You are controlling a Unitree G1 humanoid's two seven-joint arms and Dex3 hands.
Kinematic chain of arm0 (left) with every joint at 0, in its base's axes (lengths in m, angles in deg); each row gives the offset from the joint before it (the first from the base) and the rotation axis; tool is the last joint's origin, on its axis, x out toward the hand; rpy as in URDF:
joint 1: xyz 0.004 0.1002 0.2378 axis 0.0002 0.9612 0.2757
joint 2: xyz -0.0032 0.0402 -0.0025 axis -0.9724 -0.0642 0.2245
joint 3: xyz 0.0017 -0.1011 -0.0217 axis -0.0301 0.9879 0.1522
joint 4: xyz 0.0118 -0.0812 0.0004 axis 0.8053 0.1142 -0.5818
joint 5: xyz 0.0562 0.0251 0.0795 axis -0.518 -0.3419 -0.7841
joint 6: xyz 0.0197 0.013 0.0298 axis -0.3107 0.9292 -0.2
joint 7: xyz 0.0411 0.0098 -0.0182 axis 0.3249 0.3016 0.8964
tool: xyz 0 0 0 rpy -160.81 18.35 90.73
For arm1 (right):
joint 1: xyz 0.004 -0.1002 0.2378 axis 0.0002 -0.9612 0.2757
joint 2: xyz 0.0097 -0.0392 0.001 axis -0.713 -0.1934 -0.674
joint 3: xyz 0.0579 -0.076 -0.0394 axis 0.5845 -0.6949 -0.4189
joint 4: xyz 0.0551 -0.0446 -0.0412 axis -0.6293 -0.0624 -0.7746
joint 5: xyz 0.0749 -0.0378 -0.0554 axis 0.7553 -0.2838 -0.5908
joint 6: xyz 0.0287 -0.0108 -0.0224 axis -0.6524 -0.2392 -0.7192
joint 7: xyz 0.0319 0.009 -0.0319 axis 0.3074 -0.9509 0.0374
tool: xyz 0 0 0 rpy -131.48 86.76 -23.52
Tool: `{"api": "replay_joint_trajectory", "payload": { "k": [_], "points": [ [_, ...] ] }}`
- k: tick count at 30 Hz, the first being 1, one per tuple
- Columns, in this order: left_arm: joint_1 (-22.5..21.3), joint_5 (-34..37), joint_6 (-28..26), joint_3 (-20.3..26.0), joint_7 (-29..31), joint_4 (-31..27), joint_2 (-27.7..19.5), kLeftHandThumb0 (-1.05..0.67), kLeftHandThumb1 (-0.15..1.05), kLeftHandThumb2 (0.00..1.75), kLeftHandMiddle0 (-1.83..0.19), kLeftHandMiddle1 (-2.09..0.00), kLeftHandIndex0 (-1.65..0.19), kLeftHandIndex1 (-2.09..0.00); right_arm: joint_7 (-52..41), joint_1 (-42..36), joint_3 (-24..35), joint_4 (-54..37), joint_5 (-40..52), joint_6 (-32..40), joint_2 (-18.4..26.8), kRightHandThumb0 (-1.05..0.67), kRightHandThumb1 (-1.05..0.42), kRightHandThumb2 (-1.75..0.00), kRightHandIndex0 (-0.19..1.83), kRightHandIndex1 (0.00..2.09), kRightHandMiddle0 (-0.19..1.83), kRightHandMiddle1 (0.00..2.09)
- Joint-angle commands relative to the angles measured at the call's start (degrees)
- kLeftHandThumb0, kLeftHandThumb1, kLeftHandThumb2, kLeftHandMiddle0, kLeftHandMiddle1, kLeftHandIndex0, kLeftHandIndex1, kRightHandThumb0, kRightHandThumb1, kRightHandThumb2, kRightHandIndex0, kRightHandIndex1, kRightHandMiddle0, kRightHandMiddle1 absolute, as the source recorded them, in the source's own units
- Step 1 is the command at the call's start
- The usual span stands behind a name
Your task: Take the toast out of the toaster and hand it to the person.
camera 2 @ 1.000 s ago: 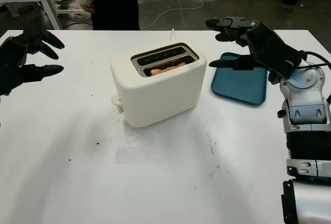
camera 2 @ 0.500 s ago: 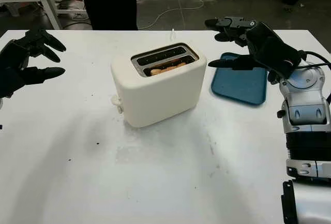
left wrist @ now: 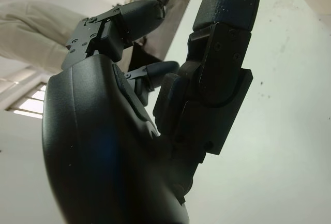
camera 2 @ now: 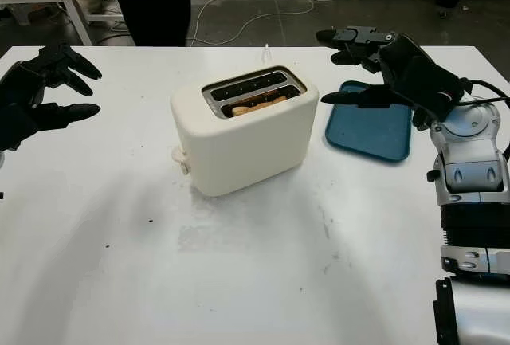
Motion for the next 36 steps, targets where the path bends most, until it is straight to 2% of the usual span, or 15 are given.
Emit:
{"api": "replay_joint_trajectory", "payload": {
  "k": [1, 12, 36],
  "points": [
    [0.1, 0.4, 0.9, 0.2, -0.1, 0.1, -0.2, -1.05, 0.92, 0.13, -0.22, -1.54, -0.15, -1.47, -0.1, -0.2, 0.5, -0.2, 0.8, 0.0, -0.4, -0.67, -0.71, 0.00, 0.00, 0.82, 0.45, 0.00],
    [0.1, 0.7, 0.3, 0.3, 0.0, -0.1, -0.1, -1.05, 0.92, 0.12, -0.22, -1.55, -0.17, -1.47, 0.7, -0.2, 0.2, -0.4, 0.3, 0.3, -0.3, -0.69, -0.71, 0.00, 0.00, 0.83, 0.45, 0.00],
    [0.0, 1.2, -0.4, 0.3, 0.3, -0.7, -0.1, -1.05, 0.92, 0.11, -0.21, -1.56, -0.18, -1.46, 0.5, -0.1, 0.3, -0.7, 0.6, 0.3, -0.1, -0.63, -0.70, 0.00, 0.01, 0.84, 0.45, 0.01]
  ]
}}
